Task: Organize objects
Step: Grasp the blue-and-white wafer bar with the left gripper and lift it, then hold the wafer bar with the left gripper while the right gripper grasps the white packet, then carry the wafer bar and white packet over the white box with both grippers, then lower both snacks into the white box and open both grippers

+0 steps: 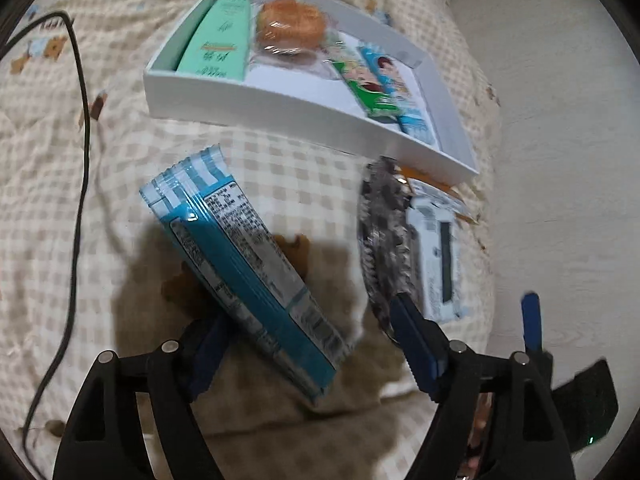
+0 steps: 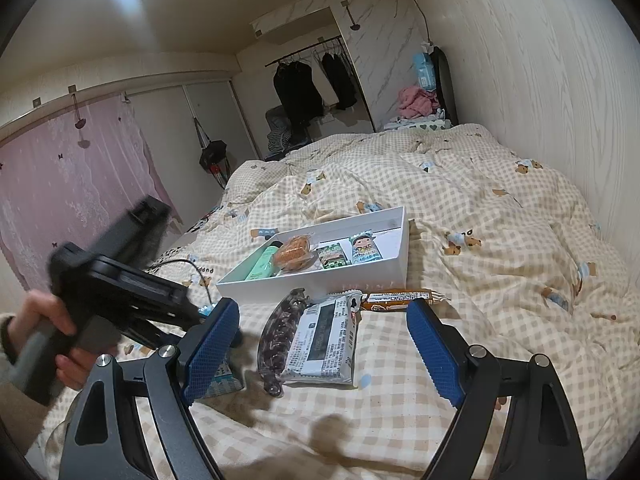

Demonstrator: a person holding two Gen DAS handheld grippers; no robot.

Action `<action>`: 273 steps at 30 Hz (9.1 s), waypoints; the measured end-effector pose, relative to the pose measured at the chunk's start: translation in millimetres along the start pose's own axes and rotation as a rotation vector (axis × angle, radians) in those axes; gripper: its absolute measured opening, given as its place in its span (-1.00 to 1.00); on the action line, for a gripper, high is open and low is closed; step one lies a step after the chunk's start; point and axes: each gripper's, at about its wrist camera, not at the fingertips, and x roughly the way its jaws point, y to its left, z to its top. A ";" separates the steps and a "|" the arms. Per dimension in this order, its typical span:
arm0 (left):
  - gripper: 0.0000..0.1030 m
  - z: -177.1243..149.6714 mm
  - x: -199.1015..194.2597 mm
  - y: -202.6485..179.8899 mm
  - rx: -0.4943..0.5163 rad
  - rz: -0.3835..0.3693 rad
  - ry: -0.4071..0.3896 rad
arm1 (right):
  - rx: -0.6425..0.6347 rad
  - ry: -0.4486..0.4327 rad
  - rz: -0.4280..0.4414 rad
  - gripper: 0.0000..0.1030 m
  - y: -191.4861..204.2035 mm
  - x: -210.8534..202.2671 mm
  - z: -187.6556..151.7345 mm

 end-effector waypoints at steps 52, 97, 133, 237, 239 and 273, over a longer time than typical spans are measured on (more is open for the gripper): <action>-0.33 -27.5 -41.3 -24.6 0.263 0.093 -0.187 | 0.044 0.021 0.006 0.69 -11.1 4.9 -0.9; -0.34 -58.2 -21.2 5.9 0.381 0.137 -0.485 | -0.046 0.096 0.008 0.32 5.1 15.5 -4.8; -0.34 -55.0 -22.5 8.1 0.387 0.101 -0.477 | -0.065 0.372 0.029 -0.03 18.4 46.2 21.5; -0.37 74.0 30.9 -35.1 0.440 0.216 -0.591 | -0.075 0.165 -0.270 -0.06 -15.1 185.9 41.3; -0.37 73.4 30.0 -32.9 0.422 0.203 -0.588 | -0.072 0.164 -0.270 -0.06 -16.6 186.5 41.8; 0.46 76.5 27.7 -22.6 0.363 0.193 -0.578 | -0.078 0.104 -0.236 0.28 -12.7 174.9 46.0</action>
